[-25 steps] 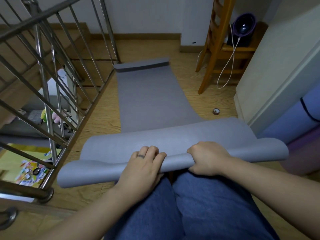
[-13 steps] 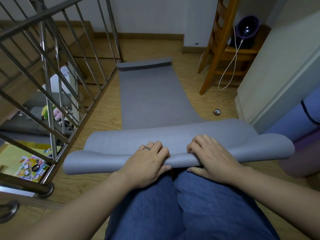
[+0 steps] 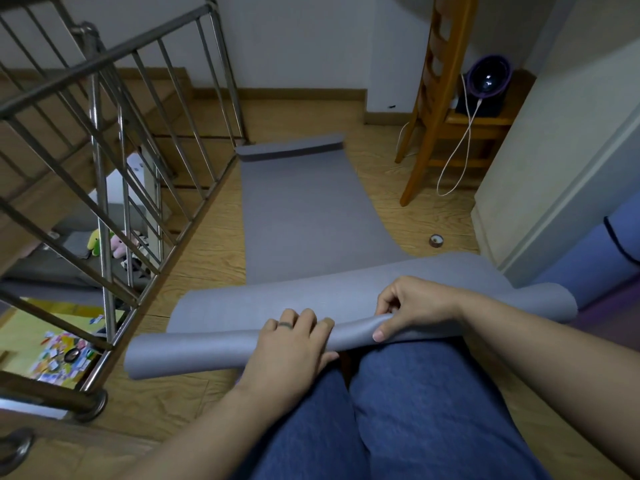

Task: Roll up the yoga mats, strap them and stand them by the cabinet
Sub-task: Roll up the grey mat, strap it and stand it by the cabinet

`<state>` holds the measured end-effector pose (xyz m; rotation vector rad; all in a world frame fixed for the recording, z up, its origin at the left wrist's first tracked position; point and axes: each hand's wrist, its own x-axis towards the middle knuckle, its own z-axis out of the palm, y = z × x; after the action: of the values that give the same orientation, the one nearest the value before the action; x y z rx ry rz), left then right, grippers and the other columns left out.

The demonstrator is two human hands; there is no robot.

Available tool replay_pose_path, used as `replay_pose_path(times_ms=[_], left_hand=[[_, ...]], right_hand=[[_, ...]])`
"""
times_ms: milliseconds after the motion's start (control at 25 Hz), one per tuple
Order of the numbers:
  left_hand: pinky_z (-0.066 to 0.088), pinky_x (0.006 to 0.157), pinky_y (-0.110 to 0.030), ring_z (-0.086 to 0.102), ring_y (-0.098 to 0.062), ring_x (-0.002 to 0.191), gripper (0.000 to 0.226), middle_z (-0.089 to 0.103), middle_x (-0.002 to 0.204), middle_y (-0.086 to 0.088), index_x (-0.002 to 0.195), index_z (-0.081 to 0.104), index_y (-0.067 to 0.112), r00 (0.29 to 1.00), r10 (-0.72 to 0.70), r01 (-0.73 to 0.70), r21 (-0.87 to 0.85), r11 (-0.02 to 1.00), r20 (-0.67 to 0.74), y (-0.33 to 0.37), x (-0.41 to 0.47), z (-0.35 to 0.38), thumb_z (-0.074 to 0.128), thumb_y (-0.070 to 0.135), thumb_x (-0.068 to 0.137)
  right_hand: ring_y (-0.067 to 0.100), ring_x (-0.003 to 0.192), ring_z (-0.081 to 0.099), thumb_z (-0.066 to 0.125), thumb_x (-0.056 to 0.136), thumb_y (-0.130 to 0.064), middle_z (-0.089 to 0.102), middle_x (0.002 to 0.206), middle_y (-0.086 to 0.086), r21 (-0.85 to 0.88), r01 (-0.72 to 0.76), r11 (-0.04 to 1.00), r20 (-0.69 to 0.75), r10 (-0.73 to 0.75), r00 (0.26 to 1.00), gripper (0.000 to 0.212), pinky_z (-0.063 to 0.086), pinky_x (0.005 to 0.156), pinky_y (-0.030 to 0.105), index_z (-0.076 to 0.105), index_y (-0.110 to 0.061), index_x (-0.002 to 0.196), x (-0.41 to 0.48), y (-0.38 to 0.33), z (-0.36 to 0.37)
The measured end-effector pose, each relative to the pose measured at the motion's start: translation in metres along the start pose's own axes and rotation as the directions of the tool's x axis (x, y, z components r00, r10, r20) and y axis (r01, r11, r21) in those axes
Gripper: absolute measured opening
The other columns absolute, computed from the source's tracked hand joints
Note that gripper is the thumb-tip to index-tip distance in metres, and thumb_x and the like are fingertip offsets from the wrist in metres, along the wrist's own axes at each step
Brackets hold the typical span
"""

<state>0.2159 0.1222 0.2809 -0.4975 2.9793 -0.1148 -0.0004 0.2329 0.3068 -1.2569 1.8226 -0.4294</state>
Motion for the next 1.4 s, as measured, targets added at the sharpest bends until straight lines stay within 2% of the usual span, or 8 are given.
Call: replay_pose_path(times_ms=[120, 240, 360, 520, 720, 840, 1040, 1400], left_hand=[[0.048, 0.063, -0.041, 0.058, -0.029, 0.082, 0.06, 0.057, 0.094, -0.003, 0.109, 0.057, 0.022, 0.999, -0.03, 0.033, -0.086, 0.996, 0.036, -0.007, 0.006, -0.006, 0.017, 0.058, 0.084], [0.043, 0.082, -0.037, 0.05, -0.026, 0.104, 0.078, 0.05, 0.115, 0.002, 0.126, 0.042, 0.027, 1.0, -0.027, 0.029, -0.116, 0.993, 0.016, -0.014, 0.008, -0.006, -0.007, 0.064, 0.077], [0.042, 0.084, -0.037, 0.05, -0.027, 0.108, 0.058, 0.051, 0.118, 0.0, 0.126, 0.041, 0.025, 0.998, -0.03, 0.037, -0.125, 0.991, 0.062, -0.011, 0.012, -0.012, 0.012, 0.062, 0.093], [0.039, 0.087, -0.035, 0.051, -0.028, 0.11, 0.041, 0.054, 0.117, -0.004, 0.119, 0.044, 0.021, 0.982, 0.035, 0.011, -0.236, 0.972, 0.186, -0.019, 0.019, -0.037, 0.029, 0.052, 0.098], [0.033, 0.077, -0.028, 0.054, -0.024, 0.105, 0.03, 0.06, 0.116, -0.005, 0.108, 0.048, 0.024, 0.889, 0.166, 0.011, -0.384, 0.923, 0.426, -0.025, 0.021, -0.059, 0.035, 0.049, 0.099], [0.034, 0.079, -0.028, 0.053, -0.021, 0.104, 0.027, 0.06, 0.117, -0.003, 0.108, 0.05, 0.026, 0.846, 0.196, 0.047, -0.434, 0.9, 0.497, -0.02, 0.016, -0.052, 0.036, 0.048, 0.099], [0.037, 0.08, -0.03, 0.054, -0.021, 0.101, 0.031, 0.062, 0.114, -0.002, 0.107, 0.051, 0.026, 0.869, 0.206, 0.007, -0.429, 0.903, 0.449, -0.022, 0.019, -0.044, 0.036, 0.052, 0.098], [0.044, 0.087, -0.032, 0.054, -0.011, 0.1, 0.039, 0.051, 0.108, 0.014, 0.11, 0.048, 0.035, 0.992, 0.085, -0.022, -0.522, 0.852, 0.097, -0.021, 0.002, -0.022, 0.029, 0.064, 0.092]], right_hand=[[-0.001, 0.068, 0.055, 0.078, 0.067, -0.054, 0.063, 0.073, -0.015, -0.152, 0.043, 0.988, -0.168, -0.069, 0.983, 0.034, 0.041, 0.062, 0.017, 0.068, -0.026, 0.082, -0.001, 0.004, 0.002], [0.01, 0.084, 0.055, 0.053, 0.073, -0.074, 0.061, 0.093, -0.011, -0.667, 0.056, 0.743, -0.426, -0.442, 0.789, 0.055, 0.044, 0.071, 0.028, 0.063, -0.027, 0.099, -0.021, 0.036, 0.02], [0.017, 0.078, 0.057, 0.035, 0.077, -0.079, 0.059, 0.088, -0.007, -0.756, -0.041, 0.654, -0.434, -0.453, 0.778, 0.064, 0.036, 0.063, 0.026, 0.061, -0.023, 0.096, -0.032, 0.046, 0.018], [0.02, 0.096, 0.056, 0.045, 0.075, -0.078, 0.061, 0.103, -0.002, -0.754, -0.008, 0.657, -0.165, -0.177, 0.97, 0.064, 0.031, 0.066, 0.028, 0.052, -0.022, 0.105, -0.026, 0.022, -0.017], [0.024, 0.096, 0.057, 0.055, 0.079, -0.068, 0.062, 0.106, 0.006, -0.648, 0.011, 0.761, 0.07, 0.046, 0.997, 0.059, 0.033, 0.066, 0.027, 0.053, -0.017, 0.108, -0.042, 0.004, -0.018], [0.023, 0.098, 0.055, 0.052, 0.078, -0.073, 0.061, 0.109, 0.004, -0.615, -0.009, 0.788, 0.055, 0.054, 0.997, 0.063, 0.039, 0.071, 0.029, 0.051, -0.018, 0.108, -0.05, 0.011, 0.002], [0.017, 0.098, 0.049, 0.015, 0.054, -0.096, 0.053, 0.106, -0.005, -0.634, -0.055, 0.771, -0.177, -0.076, 0.981, 0.09, 0.039, 0.078, 0.032, 0.043, -0.026, 0.104, -0.065, 0.025, 0.027], [0.012, 0.08, 0.046, 0.037, 0.077, -0.078, 0.039, 0.102, -0.008, -0.556, 0.02, 0.831, -0.127, -0.108, 0.986, 0.06, 0.033, 0.067, 0.029, 0.036, -0.024, 0.102, -0.056, 0.026, 0.021]])
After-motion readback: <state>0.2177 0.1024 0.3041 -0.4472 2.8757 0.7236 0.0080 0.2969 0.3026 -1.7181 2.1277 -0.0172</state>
